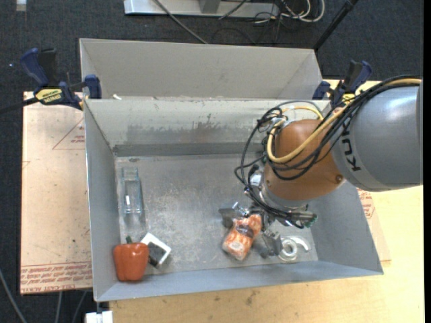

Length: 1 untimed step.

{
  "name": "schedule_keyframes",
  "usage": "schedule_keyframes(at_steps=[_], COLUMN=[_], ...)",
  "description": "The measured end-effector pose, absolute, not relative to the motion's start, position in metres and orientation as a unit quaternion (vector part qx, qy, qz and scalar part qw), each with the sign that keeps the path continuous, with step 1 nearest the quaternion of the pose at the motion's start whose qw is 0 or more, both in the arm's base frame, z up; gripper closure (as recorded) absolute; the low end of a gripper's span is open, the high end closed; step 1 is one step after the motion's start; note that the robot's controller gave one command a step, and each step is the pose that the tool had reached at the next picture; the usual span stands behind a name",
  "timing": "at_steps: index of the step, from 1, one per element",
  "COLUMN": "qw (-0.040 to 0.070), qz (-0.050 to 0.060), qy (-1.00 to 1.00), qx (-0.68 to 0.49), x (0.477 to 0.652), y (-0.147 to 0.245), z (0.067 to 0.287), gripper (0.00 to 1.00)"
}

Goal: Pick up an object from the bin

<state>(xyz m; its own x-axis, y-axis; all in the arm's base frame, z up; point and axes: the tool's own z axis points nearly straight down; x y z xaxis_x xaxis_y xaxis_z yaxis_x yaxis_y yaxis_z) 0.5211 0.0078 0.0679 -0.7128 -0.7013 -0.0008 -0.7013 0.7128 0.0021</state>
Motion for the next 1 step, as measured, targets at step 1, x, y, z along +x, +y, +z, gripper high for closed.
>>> schedule_keyframes(at_steps=[1], qw=[-0.001], qz=[-0.001], qy=[-0.884], qx=[0.468], x=[0.5153], y=[0.0044], z=[0.0697], gripper=[1.0])
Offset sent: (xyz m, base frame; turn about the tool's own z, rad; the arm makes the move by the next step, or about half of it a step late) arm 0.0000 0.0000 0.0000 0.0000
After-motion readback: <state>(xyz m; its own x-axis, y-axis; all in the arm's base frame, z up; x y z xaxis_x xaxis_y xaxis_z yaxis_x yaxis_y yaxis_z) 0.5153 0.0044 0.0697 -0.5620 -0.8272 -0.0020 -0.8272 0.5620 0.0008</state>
